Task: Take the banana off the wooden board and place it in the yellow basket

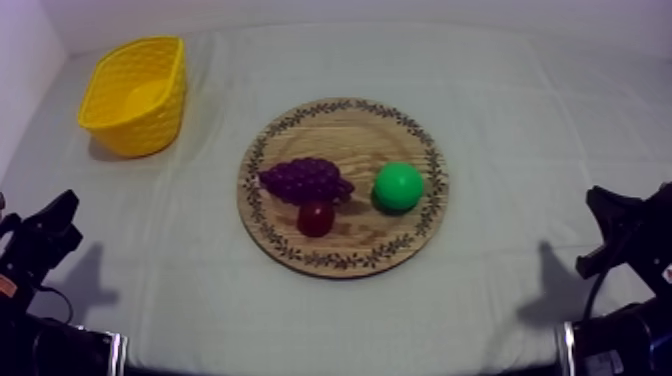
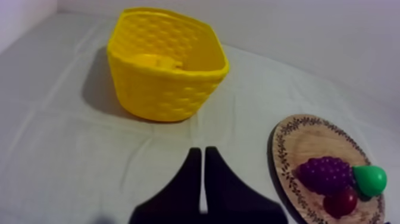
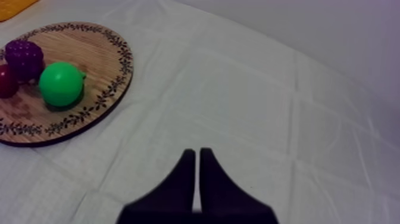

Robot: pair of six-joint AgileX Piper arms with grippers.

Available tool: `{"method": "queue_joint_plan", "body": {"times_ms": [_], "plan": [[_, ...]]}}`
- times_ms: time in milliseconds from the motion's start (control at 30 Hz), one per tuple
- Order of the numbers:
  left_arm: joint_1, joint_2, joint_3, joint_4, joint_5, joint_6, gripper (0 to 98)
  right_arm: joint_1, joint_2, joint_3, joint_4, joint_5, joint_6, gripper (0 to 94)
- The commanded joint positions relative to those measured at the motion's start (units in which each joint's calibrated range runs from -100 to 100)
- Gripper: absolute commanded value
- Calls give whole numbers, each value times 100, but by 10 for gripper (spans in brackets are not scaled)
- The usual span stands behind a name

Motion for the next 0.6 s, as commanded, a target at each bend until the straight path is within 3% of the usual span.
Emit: {"method": "queue_joint_plan", "body": {"times_ms": [0,567], "plan": [[1,0,2,-5,-10,-67,1,1,-4,-3,-2,-1,1,5],[2,0,6,-5,-26,-110,1,1,-4,-3,-2,-1,1,5]]}}
